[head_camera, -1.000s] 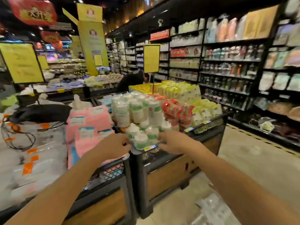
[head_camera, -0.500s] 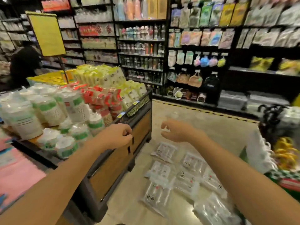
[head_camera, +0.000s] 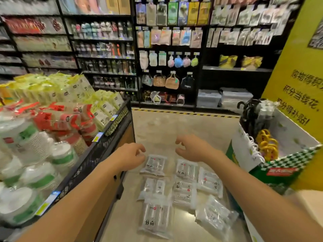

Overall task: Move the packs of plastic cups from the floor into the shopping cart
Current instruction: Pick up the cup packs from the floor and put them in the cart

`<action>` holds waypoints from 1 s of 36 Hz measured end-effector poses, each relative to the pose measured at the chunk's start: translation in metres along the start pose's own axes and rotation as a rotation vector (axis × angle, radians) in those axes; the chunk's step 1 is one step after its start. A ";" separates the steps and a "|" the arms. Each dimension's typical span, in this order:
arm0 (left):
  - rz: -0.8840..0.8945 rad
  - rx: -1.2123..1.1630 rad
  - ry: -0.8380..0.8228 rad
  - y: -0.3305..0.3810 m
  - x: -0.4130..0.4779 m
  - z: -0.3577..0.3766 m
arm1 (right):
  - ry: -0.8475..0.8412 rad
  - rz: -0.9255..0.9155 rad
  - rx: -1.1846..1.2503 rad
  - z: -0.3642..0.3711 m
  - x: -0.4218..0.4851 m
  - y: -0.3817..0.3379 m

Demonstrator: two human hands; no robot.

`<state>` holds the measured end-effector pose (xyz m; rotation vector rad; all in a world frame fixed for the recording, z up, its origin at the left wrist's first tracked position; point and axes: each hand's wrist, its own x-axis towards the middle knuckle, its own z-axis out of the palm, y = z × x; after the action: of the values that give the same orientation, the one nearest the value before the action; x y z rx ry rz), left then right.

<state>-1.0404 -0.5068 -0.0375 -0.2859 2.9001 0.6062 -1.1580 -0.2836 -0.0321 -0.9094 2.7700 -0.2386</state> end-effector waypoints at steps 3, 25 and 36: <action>0.006 0.011 0.001 -0.002 0.033 -0.004 | -0.014 0.018 -0.009 -0.003 0.025 0.011; -0.020 -0.035 -0.023 -0.057 0.248 0.030 | -0.111 0.150 0.076 0.067 0.230 0.084; 0.041 -0.141 -0.173 -0.154 0.344 0.133 | -0.190 0.343 0.198 0.207 0.281 0.084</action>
<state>-1.3235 -0.6434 -0.2850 -0.1820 2.7083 0.8023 -1.3734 -0.4030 -0.2924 -0.3788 2.6113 -0.3406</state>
